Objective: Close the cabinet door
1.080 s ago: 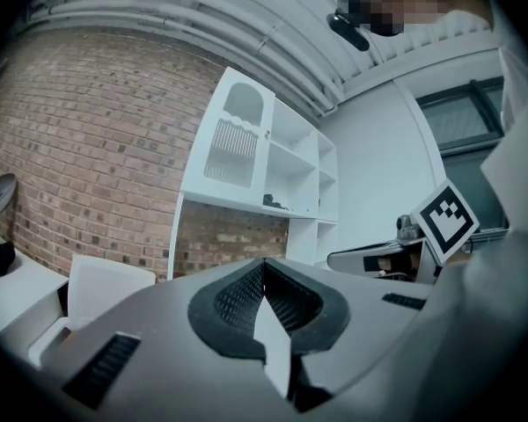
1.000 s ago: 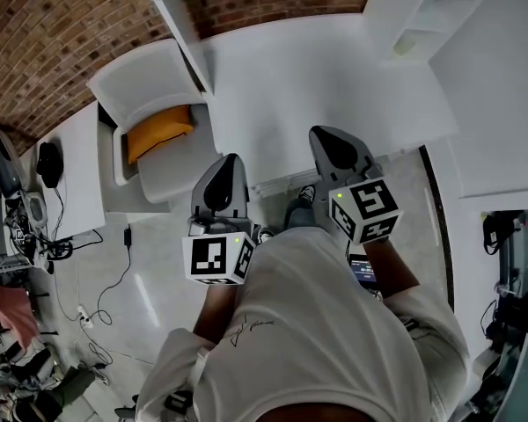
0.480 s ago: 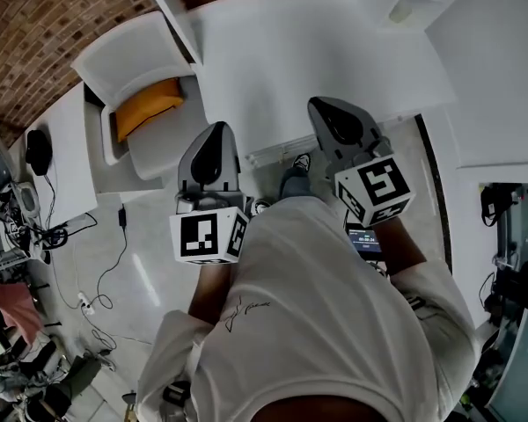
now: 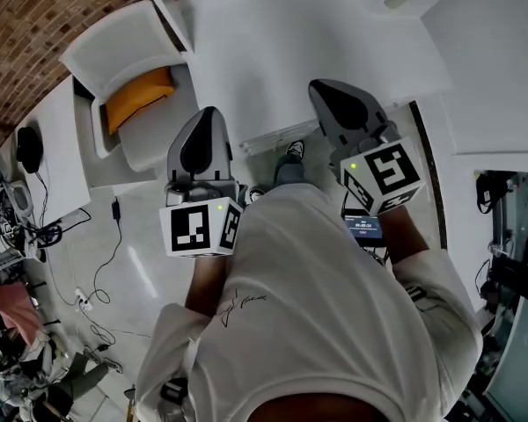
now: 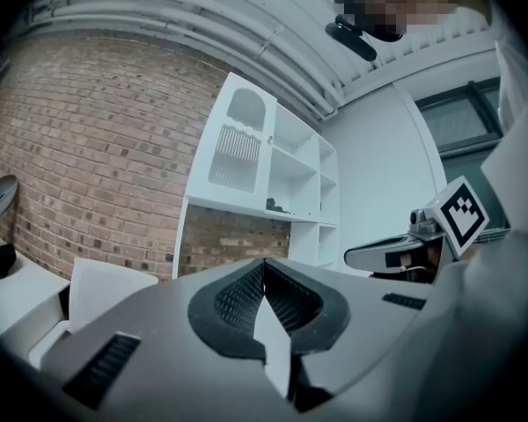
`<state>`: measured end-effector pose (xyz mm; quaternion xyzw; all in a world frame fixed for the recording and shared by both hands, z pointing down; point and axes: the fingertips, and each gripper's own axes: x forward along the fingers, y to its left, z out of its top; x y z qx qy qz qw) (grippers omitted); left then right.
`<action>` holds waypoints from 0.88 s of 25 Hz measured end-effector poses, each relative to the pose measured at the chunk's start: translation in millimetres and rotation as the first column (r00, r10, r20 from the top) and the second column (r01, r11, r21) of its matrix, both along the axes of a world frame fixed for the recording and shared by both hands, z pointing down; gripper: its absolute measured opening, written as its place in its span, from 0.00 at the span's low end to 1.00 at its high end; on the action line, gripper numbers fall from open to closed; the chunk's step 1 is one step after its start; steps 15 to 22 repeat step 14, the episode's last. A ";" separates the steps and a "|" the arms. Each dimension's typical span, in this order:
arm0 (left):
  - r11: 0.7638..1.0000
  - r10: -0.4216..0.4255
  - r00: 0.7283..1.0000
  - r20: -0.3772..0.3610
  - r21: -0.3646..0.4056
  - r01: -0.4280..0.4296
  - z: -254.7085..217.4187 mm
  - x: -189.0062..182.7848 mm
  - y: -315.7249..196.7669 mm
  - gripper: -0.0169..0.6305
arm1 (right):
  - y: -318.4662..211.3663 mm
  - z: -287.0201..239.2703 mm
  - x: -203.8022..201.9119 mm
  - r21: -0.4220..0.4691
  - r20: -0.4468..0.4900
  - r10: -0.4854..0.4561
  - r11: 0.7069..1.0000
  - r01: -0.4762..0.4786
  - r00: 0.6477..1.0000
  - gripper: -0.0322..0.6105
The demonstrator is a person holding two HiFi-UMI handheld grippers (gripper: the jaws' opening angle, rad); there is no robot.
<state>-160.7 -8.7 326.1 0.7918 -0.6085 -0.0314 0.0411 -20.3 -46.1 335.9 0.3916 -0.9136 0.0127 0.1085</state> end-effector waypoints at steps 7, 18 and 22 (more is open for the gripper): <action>1.000 0.001 1.000 -0.006 -0.006 -0.001 2.1 -6.7 -0.9 0.05 | -0.2 2.3 -6.6 0.001 -0.020 0.002 1.000 -0.002 1.000 0.09; 1.000 -0.006 1.000 0.001 -0.013 0.006 6.0 -11.9 -0.7 0.05 | 1.7 4.1 -12.5 -0.002 -0.034 0.001 1.000 -0.001 0.999 0.09; 1.000 -0.006 1.000 0.001 -0.013 0.006 6.0 -11.9 -0.7 0.05 | 1.7 4.1 -12.5 -0.002 -0.034 0.001 1.000 -0.001 0.999 0.09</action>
